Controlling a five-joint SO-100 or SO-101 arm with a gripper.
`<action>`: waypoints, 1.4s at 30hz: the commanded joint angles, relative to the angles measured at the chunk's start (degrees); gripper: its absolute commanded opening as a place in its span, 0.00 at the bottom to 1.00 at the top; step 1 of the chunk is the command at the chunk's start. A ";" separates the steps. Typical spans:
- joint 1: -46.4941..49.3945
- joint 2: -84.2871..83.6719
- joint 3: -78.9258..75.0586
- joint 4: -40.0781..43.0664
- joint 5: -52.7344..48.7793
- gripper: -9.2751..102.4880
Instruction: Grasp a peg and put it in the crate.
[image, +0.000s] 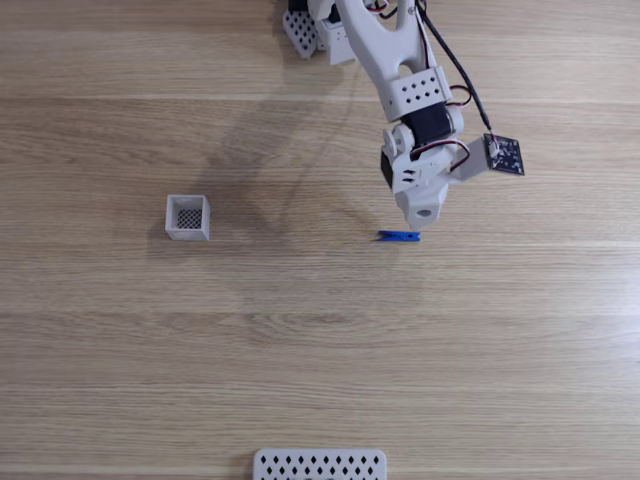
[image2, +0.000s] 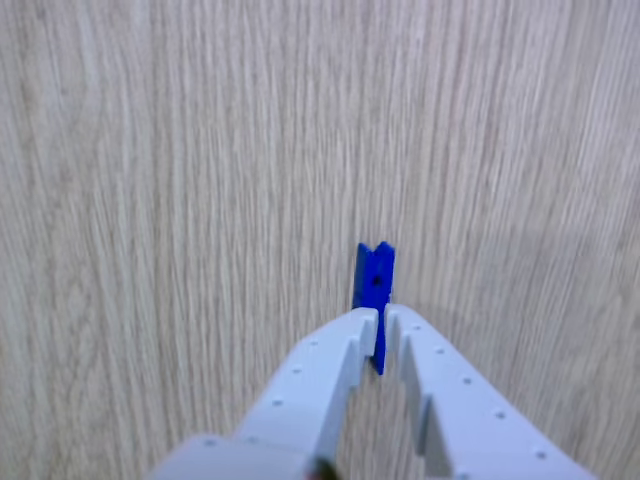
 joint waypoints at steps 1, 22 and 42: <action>1.14 2.02 -4.13 0.00 -0.18 0.11; 3.60 -8.61 -13.97 1.23 -0.18 0.21; 3.34 -9.32 -13.45 0.62 0.79 0.10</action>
